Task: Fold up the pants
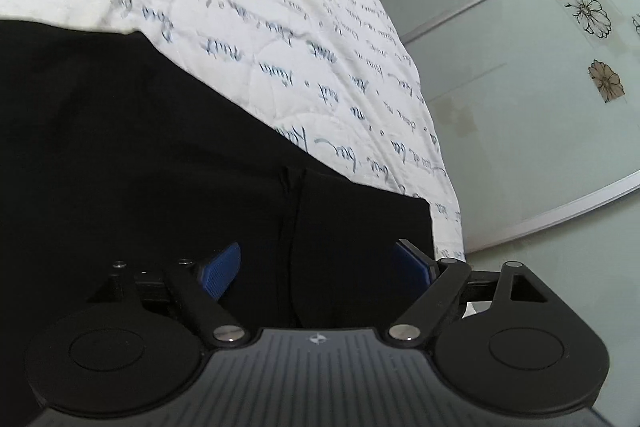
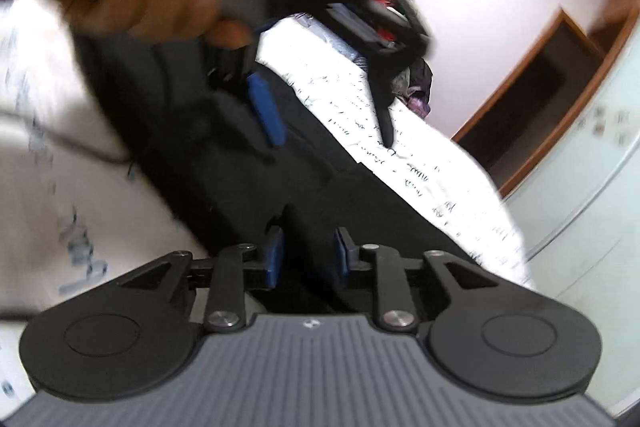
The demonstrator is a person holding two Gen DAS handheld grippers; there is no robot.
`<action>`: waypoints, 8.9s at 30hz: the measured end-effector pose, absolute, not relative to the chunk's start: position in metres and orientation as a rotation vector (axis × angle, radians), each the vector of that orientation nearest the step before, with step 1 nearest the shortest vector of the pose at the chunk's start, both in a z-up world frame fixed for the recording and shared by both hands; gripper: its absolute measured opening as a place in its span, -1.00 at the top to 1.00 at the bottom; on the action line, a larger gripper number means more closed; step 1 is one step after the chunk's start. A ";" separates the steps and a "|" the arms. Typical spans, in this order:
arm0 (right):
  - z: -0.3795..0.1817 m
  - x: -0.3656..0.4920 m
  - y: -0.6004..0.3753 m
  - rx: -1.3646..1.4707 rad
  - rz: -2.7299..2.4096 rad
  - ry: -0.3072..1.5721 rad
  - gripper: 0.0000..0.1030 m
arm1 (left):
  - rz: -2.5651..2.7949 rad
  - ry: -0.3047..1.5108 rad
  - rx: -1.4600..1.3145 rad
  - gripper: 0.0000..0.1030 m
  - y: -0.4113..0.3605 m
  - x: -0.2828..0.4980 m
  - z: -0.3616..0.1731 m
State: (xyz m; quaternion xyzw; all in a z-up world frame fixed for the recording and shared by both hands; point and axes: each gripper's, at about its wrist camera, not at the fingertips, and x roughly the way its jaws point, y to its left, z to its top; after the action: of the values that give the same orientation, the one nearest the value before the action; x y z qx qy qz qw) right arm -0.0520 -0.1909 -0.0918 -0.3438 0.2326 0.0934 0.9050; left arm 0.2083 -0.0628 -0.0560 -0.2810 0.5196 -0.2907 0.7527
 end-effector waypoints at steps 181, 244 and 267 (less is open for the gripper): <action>-0.118 0.014 0.025 -0.978 0.486 0.293 0.66 | -0.212 0.897 -0.737 0.61 0.224 0.181 -0.070; -0.058 0.050 -0.015 -0.513 0.495 0.273 0.77 | -0.227 0.609 -0.571 0.64 0.134 0.144 0.046; -0.053 0.019 -0.199 -0.067 0.298 0.294 0.77 | -0.581 0.700 -0.263 0.64 -0.113 0.171 0.059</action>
State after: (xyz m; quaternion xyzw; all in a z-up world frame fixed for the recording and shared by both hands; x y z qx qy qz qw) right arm 0.0192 -0.1990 -0.0532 -0.0331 0.1460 0.1477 0.9776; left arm 0.1707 -0.1134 0.0593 -0.1266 0.3369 -0.2798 0.8900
